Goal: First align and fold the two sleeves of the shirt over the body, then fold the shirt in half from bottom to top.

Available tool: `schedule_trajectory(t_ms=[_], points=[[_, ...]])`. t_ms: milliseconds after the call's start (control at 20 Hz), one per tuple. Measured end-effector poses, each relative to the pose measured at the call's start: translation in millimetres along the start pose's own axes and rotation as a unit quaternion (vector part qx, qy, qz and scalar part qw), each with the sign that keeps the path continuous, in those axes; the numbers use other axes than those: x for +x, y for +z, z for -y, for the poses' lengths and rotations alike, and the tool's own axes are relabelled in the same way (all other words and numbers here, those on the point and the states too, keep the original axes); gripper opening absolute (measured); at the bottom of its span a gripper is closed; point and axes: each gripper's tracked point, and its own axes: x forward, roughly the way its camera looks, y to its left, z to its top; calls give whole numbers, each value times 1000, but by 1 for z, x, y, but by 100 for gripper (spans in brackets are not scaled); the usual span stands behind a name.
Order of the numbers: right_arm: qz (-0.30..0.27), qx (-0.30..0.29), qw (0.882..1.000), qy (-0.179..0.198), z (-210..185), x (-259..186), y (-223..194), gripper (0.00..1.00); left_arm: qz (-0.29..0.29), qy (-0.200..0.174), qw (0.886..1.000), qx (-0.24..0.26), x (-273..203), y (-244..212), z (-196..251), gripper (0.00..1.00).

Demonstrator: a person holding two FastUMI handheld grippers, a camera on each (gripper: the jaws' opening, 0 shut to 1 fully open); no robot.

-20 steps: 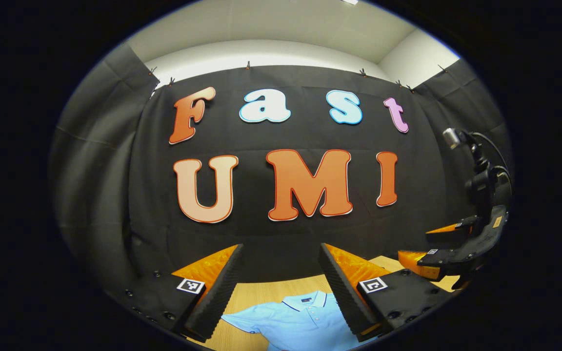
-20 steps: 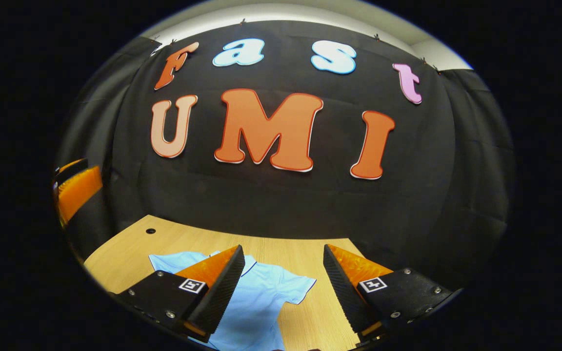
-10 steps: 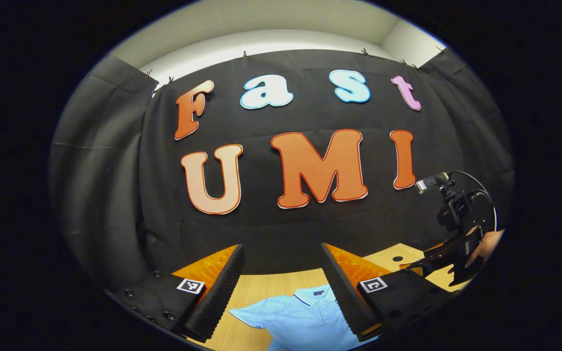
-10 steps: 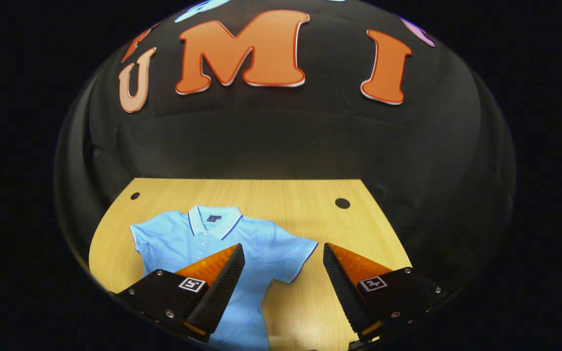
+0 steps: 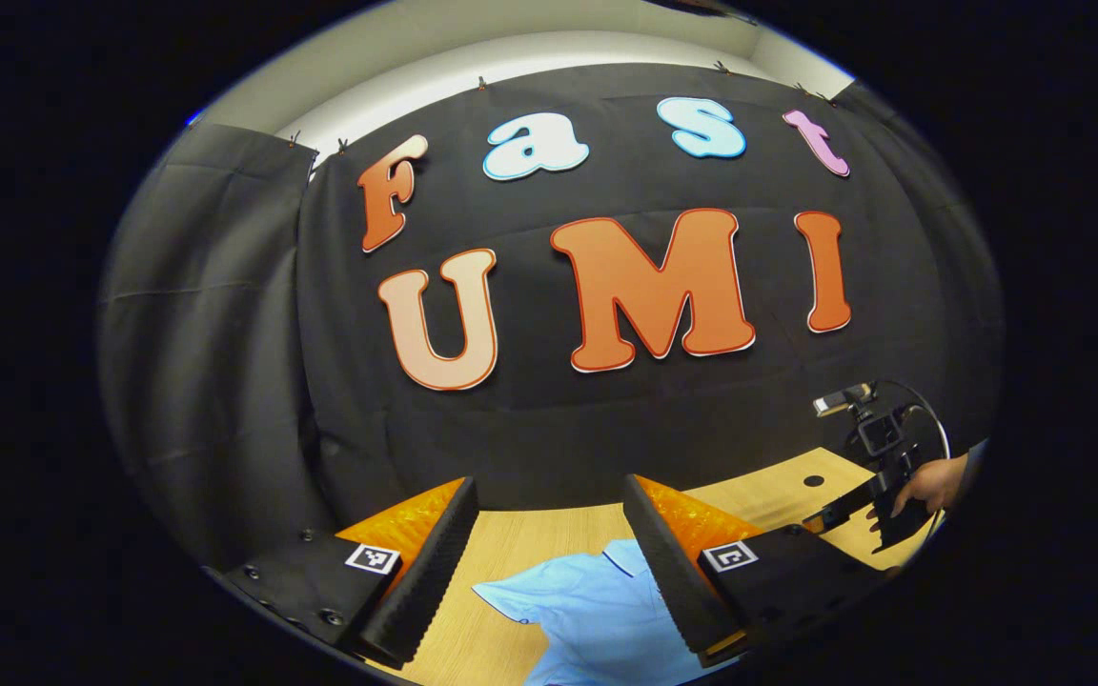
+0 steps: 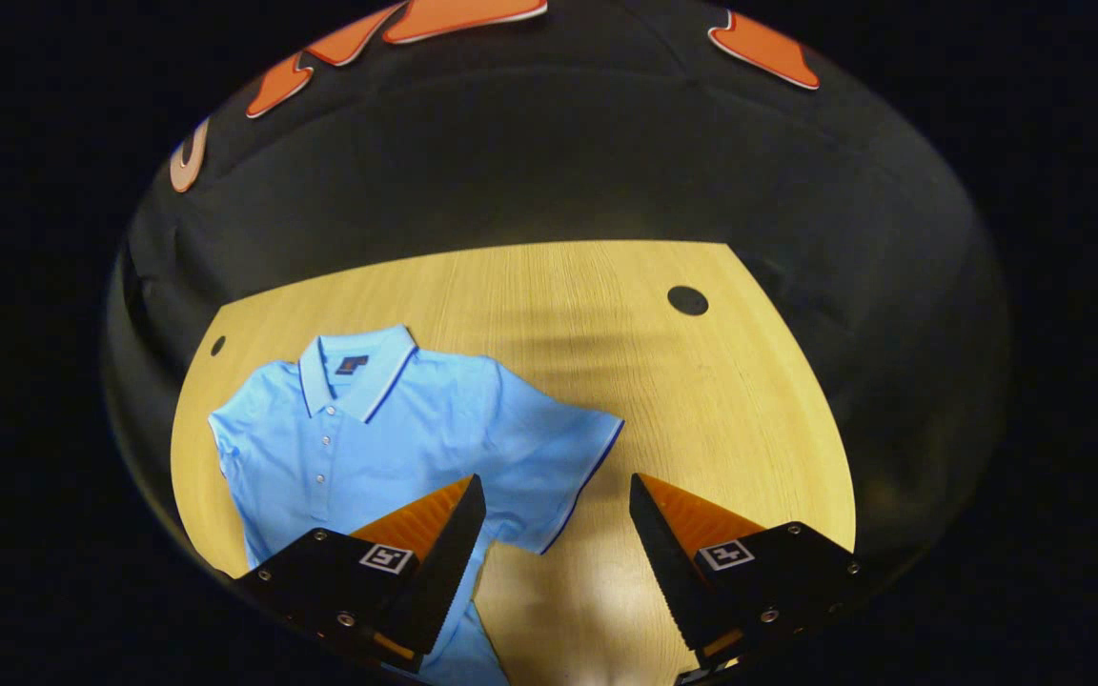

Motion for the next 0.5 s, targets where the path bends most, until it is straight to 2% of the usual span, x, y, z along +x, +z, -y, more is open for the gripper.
schedule_trajectory(t_ms=[300,500], points=[[-78,1,997,-8,2,58,-17,84,-21,14,999,22,1,-3,8,100],[-106,2,994,-20,5,75,-26,79,-36,26,999,23,3,-10,4,100]])
